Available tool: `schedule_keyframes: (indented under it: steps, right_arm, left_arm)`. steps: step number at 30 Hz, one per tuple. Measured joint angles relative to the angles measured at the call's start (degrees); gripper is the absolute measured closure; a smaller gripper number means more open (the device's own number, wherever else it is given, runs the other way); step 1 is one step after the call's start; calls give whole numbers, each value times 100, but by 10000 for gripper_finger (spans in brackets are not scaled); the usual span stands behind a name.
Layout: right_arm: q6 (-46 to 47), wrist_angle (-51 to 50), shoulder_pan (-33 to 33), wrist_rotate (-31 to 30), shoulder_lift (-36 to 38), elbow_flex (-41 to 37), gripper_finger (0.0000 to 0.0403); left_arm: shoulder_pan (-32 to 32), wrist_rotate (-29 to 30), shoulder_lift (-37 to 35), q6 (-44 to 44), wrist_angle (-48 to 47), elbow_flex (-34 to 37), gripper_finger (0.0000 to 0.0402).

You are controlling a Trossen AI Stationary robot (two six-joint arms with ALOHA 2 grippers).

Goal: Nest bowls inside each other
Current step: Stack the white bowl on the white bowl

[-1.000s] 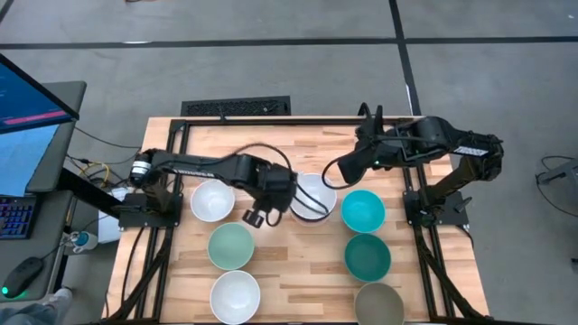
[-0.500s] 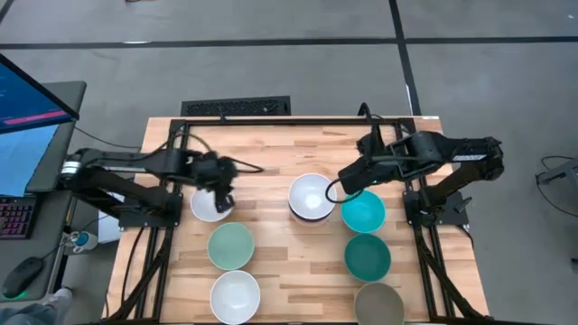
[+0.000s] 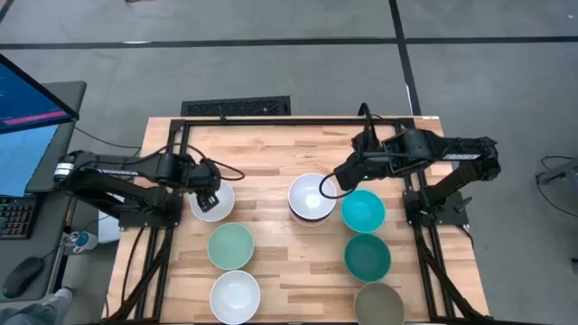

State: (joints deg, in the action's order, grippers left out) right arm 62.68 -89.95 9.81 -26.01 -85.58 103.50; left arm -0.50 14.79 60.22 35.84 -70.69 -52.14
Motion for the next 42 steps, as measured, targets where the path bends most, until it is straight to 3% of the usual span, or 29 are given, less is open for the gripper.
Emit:
schedule_keyframes:
  steps: [4,10,20,33,42]
  right_arm:
    - [-37,-2,-97,-3,0,0,137]
    - [-119,9,-95,42,0,0,137]
    - [-58,24,-43,103,0,0,137]
    - [-14,22,-42,168,0,2,137]
    - [-25,24,66,51,0,2,137]
  left_arm:
    - [329,226,101,-744,-251,-1,177]
    - [1030,-258,313,-2229,-286,150,185]
    - [1941,-978,355,-4072,439,539,216]
    - [3067,-1790,362,-5245,771,555,220]
    - [3301,-1951,526,-5661,754,553,220]
